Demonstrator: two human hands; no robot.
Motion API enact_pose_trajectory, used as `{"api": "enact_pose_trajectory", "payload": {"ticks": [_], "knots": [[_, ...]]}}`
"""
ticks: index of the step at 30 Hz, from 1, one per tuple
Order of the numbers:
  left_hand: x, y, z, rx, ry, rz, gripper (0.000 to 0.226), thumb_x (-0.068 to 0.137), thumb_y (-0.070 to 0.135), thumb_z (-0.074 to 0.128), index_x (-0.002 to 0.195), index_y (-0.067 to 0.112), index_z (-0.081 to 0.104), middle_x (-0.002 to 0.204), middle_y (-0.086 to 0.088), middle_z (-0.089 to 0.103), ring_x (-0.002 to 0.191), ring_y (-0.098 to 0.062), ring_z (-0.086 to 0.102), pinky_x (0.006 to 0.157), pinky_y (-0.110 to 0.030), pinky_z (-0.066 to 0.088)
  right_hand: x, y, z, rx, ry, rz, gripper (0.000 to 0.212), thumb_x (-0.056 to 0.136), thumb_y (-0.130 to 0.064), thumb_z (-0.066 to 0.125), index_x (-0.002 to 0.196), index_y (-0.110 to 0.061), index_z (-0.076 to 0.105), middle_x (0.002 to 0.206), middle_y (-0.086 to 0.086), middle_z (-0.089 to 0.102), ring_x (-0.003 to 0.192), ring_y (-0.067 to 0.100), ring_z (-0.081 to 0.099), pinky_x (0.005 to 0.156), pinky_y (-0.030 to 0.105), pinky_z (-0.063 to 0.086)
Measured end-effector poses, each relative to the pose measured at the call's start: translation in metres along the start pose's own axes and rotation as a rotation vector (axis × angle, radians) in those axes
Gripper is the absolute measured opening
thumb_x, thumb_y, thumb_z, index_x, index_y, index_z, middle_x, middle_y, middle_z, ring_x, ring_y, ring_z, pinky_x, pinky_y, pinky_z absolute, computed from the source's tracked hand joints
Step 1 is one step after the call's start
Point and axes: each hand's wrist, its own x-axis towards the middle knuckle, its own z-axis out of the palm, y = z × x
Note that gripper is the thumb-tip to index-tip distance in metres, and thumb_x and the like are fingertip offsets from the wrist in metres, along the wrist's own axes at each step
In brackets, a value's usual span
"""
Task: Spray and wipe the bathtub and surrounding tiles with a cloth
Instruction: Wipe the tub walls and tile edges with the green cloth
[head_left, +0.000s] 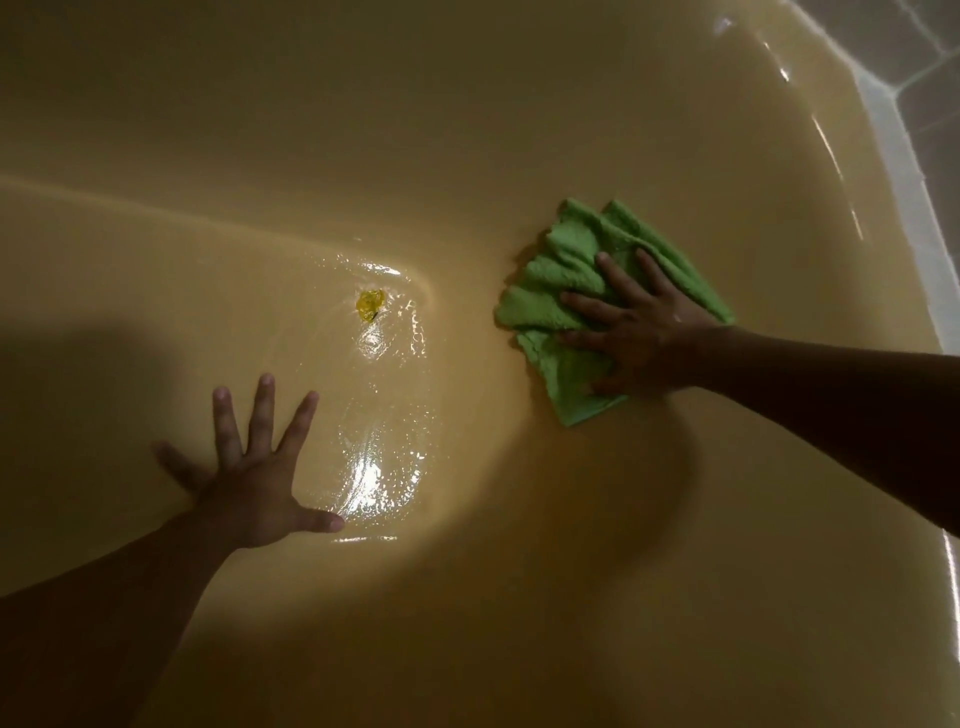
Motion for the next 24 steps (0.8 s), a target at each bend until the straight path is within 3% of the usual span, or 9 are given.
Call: {"api": "enact_pose_trajectory", "payload": {"ticks": [2, 5, 8, 10, 14, 18, 21, 24], "knots": [[-0.001, 0.0, -0.001, -0.012, -0.007, -0.001, 0.148, 0.049, 0.093, 0.068, 0.138, 0.054, -0.044, 0.14, 0.008, -0.064, 0.128, -0.033, -0.06, 0.103, -0.087, -0.002, -0.008, -0.022, 0.005, 0.021, -0.015, -0.105, 0.087, 0.076, -0.087, 0.007, 0.156, -0.052, 0.004, 0.17, -0.006, -0.006, 0.149, 0.047, -0.022, 0.115, 0.073, -0.006], [-0.003, -0.003, -0.002, -0.039, -0.02, -0.004, 0.145, 0.054, 0.089, 0.071, 0.138, 0.056, -0.043, 0.139, 0.009, -0.065, 0.129, -0.034, -0.059, 0.103, -0.086, -0.001, -0.042, -0.047, 0.013, 0.053, 0.034, -0.285, 0.082, 0.076, -0.085, 0.034, 0.147, -0.047, 0.043, 0.162, 0.001, 0.036, 0.15, 0.048, 0.018, 0.113, 0.071, 0.013], [-0.005, -0.009, -0.002, -0.079, -0.024, 0.007, 0.144, 0.057, 0.084, 0.075, 0.138, 0.057, -0.041, 0.138, 0.011, -0.065, 0.125, -0.033, -0.062, 0.104, -0.087, 0.0, -0.086, -0.053, 0.03, 0.049, 0.182, -0.331, 0.08, 0.074, -0.083, 0.046, 0.144, -0.043, 0.052, 0.157, 0.001, 0.043, 0.148, 0.043, 0.029, 0.112, 0.065, 0.019], [-0.006, -0.013, -0.002, -0.09, -0.024, 0.017, 0.144, 0.058, 0.081, 0.077, 0.138, 0.058, -0.04, 0.138, 0.011, -0.065, 0.124, -0.033, -0.063, 0.104, -0.087, -0.001, -0.108, -0.04, 0.034, 0.078, 0.27, -0.298, 0.082, 0.077, -0.084, 0.046, 0.148, -0.044, 0.046, 0.161, 0.0, 0.037, 0.15, 0.04, 0.025, 0.113, 0.064, 0.022], [-0.006, -0.015, -0.004, -0.072, -0.019, -0.019, 0.145, 0.056, 0.085, 0.074, 0.138, 0.057, -0.041, 0.139, 0.009, -0.064, 0.13, -0.036, -0.059, 0.104, -0.086, -0.001, -0.089, 0.008, 0.028, 0.103, 0.233, -0.177, 0.083, 0.083, -0.084, 0.037, 0.152, -0.039, 0.041, 0.164, 0.001, 0.032, 0.152, 0.043, 0.02, 0.114, 0.07, 0.024], [-0.002, -0.015, -0.003, -0.055, 0.003, -0.034, 0.146, 0.054, 0.089, 0.072, 0.137, 0.056, -0.044, 0.14, 0.007, -0.064, 0.131, -0.037, -0.057, 0.103, -0.085, -0.001, -0.015, 0.024, 0.015, 0.075, 0.187, 0.005, 0.088, 0.077, -0.086, 0.025, 0.152, -0.042, 0.04, 0.164, -0.003, 0.031, 0.153, 0.044, 0.012, 0.117, 0.071, 0.009], [0.0, -0.016, -0.004, -0.052, 0.009, -0.035, 0.146, 0.054, 0.088, 0.072, 0.137, 0.056, -0.043, 0.14, 0.007, -0.064, 0.13, -0.038, -0.058, 0.102, -0.086, -0.002, 0.045, 0.005, 0.002, 0.068, 0.12, 0.064, 0.091, 0.074, -0.089, 0.007, 0.157, -0.051, 0.01, 0.17, -0.008, -0.002, 0.151, 0.043, -0.02, 0.115, 0.07, -0.014], [0.002, -0.017, -0.003, -0.071, 0.007, -0.029, 0.144, 0.058, 0.084, 0.075, 0.138, 0.057, -0.042, 0.138, 0.008, -0.065, 0.13, -0.037, -0.058, 0.102, -0.086, -0.003, 0.079, -0.045, -0.004, 0.101, 0.057, 0.039, 0.084, 0.084, -0.087, 0.017, 0.156, -0.052, -0.007, 0.168, -0.007, -0.017, 0.147, 0.044, -0.03, 0.113, 0.069, -0.018]]}}
